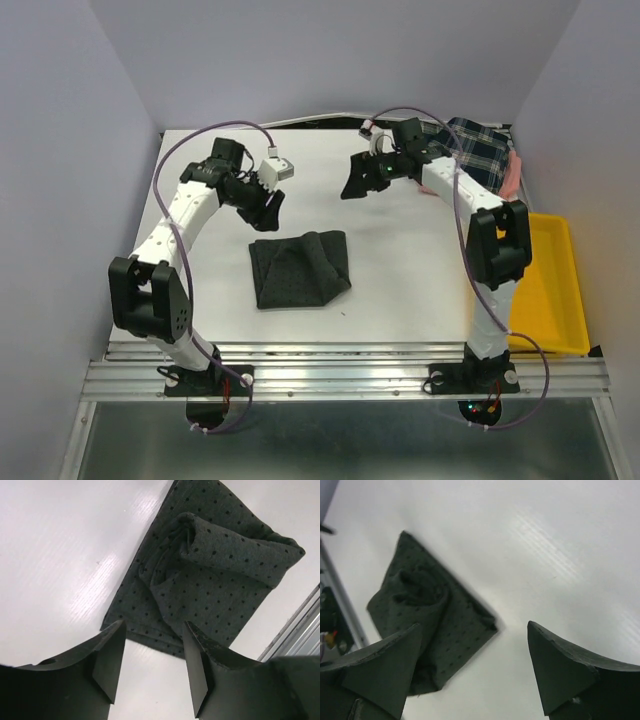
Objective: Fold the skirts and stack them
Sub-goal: Fold the skirt
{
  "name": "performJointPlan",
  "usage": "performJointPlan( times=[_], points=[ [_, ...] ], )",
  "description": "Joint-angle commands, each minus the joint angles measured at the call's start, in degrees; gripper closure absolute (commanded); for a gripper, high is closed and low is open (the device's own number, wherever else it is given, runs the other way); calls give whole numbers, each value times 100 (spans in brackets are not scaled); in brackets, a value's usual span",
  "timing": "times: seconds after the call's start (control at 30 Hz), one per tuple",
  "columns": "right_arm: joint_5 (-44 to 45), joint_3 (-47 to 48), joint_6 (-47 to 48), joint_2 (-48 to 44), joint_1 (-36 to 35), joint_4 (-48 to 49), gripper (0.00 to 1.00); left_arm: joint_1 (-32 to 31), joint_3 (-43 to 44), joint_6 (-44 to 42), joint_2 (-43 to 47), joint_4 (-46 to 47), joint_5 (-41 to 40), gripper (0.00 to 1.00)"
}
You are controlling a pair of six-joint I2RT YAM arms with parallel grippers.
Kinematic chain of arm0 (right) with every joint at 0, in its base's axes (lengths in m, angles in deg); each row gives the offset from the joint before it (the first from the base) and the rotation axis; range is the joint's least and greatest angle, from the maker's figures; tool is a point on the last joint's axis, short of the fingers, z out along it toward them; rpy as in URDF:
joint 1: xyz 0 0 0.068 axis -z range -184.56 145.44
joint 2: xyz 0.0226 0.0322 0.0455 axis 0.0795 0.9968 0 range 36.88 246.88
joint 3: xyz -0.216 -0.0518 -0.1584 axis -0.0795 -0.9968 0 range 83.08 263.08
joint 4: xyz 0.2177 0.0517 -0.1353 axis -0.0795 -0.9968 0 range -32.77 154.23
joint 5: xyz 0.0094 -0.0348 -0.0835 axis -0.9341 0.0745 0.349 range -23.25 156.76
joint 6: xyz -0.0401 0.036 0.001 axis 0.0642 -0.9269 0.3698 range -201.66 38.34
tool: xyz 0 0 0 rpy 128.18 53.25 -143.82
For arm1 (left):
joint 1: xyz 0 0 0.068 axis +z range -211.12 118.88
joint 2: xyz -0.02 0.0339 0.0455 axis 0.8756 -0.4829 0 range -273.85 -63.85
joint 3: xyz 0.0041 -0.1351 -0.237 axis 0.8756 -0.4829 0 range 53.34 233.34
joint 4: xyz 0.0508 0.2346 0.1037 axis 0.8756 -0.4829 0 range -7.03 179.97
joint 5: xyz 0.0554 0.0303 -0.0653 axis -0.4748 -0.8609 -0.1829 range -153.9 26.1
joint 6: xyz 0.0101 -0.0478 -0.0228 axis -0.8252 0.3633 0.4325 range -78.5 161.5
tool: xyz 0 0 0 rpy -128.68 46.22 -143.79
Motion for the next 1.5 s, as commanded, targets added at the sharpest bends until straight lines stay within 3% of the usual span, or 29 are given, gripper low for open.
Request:
performJointPlan(
  times=[0.0, 0.17, 0.37, 0.97, 1.07, 1.13, 1.23, 1.27, 1.37, 1.47],
  points=[
    [-939, -786, -251, -858, -411, -212, 10, -72, -798, 1178, 95, 1385, -87, 39],
    [-510, -1755, -233, -1386, -949, -125, 10, -89, -1203, 1584, 34, 2203, -438, 38],
    [18, -2222, -216, -1369, -1344, -28, 9, -203, -1212, 1435, -370, 2222, -377, 39],
    [-350, -1879, 91, -1026, -1881, -748, 10, -370, -1757, 776, -432, 1879, 203, 38],
    [-158, -1932, 135, -965, -1881, -766, 13, -371, -1809, 732, -432, 1905, 151, 38],
    [18, -1950, 118, -895, -1881, -766, 22, -371, -1845, 802, -475, 2037, 54, 39],
    [168, -1958, 101, -815, -1881, -713, 39, -362, -1810, 969, -590, 2196, -122, 54],
    [220, -1958, 66, -806, -1881, -678, 51, -353, -1792, 995, -607, 2222, -209, 60],
    [353, -1985, -66, -859, -1881, -608, 64, -266, -1809, 1074, -529, 2266, -140, 80],
    [335, -2116, -267, -1061, -1881, -494, 67, -46, -1827, 1101, -344, 2223, 27, 97]
  ],
)
